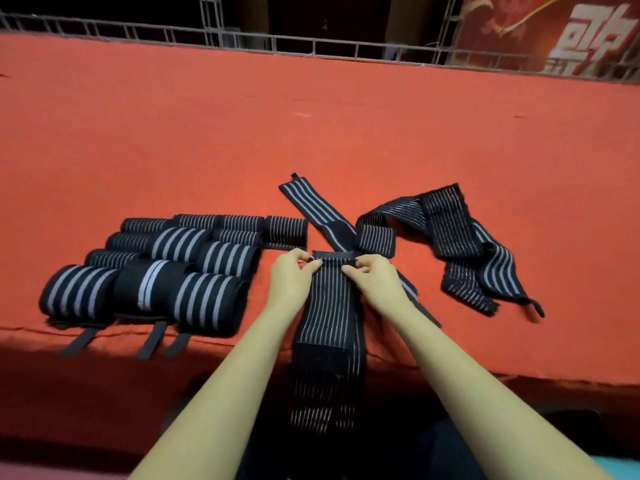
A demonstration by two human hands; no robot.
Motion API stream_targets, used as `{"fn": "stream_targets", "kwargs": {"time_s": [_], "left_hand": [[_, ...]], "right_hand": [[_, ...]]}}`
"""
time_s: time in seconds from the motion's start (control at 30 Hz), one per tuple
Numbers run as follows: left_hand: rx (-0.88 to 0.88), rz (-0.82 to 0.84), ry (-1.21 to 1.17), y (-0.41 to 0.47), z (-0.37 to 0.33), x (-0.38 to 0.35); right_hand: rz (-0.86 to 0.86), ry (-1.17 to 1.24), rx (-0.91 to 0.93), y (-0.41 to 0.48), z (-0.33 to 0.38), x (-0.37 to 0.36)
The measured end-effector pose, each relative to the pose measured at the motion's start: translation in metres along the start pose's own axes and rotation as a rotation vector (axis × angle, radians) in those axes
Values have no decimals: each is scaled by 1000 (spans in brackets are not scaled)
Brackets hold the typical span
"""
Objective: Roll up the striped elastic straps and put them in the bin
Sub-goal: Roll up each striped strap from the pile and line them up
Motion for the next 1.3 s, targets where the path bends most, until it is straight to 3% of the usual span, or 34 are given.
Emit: {"fn": "stream_targets", "kwargs": {"time_s": [0.3, 0.57, 1.0, 1.3], "left_hand": [[-179, -49, 28, 10, 5, -6], [-148, 25, 18, 16, 16, -9], [-158, 74, -544, 7, 18, -3], [-194, 63, -529, 5, 15, -1]], "right_hand": [[-107, 71, 59, 13, -22, -2], [-112, 148, 194, 3, -14, -4], [-117, 447, 161, 2, -25, -1], [-118, 583, 126, 3, -35, -1]]}}
Point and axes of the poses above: each hand's wrist, its own y-axis towards the middle knuckle, its own x-axis out of the back of the hand, z = x × y, the point moved 9 cm from there along y, towards the middle knuckle, and after that the axes turned 11 degrees about z, right-handed, at the moved point
